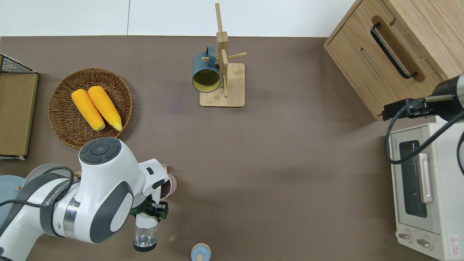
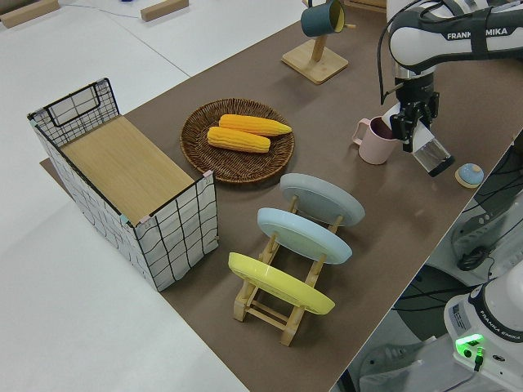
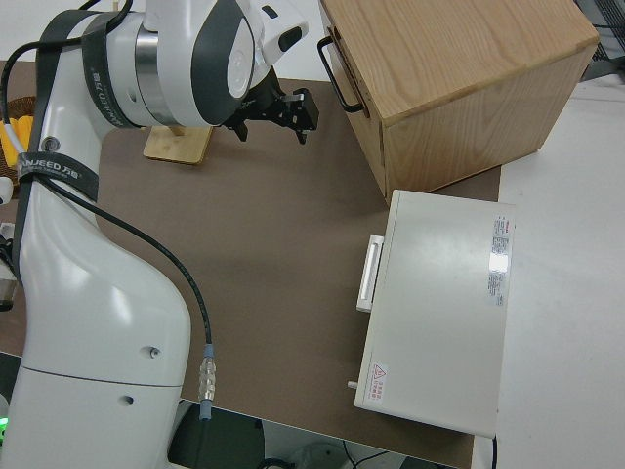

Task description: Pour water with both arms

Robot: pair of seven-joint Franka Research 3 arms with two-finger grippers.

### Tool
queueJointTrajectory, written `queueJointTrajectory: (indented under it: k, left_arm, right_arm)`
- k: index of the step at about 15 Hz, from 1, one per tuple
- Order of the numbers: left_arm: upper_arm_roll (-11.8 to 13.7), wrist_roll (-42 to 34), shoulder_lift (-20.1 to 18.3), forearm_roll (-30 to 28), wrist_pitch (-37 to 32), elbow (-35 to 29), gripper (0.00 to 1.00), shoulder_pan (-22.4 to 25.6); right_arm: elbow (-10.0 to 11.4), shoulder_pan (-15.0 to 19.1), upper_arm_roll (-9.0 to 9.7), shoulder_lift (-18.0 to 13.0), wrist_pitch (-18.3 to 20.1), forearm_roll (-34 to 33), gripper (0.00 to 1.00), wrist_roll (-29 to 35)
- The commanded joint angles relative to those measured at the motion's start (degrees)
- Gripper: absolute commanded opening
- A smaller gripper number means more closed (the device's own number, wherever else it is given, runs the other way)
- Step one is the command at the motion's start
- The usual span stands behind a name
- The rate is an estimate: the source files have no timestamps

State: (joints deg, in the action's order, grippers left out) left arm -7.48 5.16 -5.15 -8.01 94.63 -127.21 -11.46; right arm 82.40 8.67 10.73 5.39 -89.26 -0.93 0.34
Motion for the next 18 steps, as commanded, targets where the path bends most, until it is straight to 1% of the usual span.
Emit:
queueJointTrajectory:
  k: [1,11,13,15,16,18]
  left_arm:
    - [0.27,1.26,0.23,1.07,-3.14,2.23,0.00,-0.22]
    - [0.36,2.66,0.76,1.07,-3.58,2.67,0.00,-0.22]
    - [0.27,3.72,1.98,1.07,-5.85,4.41,0.00,-0.22]
    - [0.27,5.03,4.70,1.07,-9.97,8.10,0.00,-0.22]
    - [0.27,5.82,5.58,1.33,-10.95,9.34,0.00,-0.31]
    - [0.27,6.18,6.03,1.86,-11.31,9.79,0.00,-0.58]
  right_arm:
    - [0.22,0.56,0.26,-0.38,-0.48,1.20,0.992,-0.69]
    - [0.22,0.56,0.26,-0.38,-0.48,1.20,0.992,-0.69]
    - [0.22,0.56,0.26,-0.38,-0.48,1.20,0.992,-0.69]
    - [0.22,0.56,0.26,-0.38,-0.48,1.20,0.992,-0.69]
    - [0.22,0.56,0.26,-0.38,-0.48,1.20,0.992,-0.69]
    - [0.22,0.56,0.26,-0.38,-0.48,1.20,0.992,-0.69]
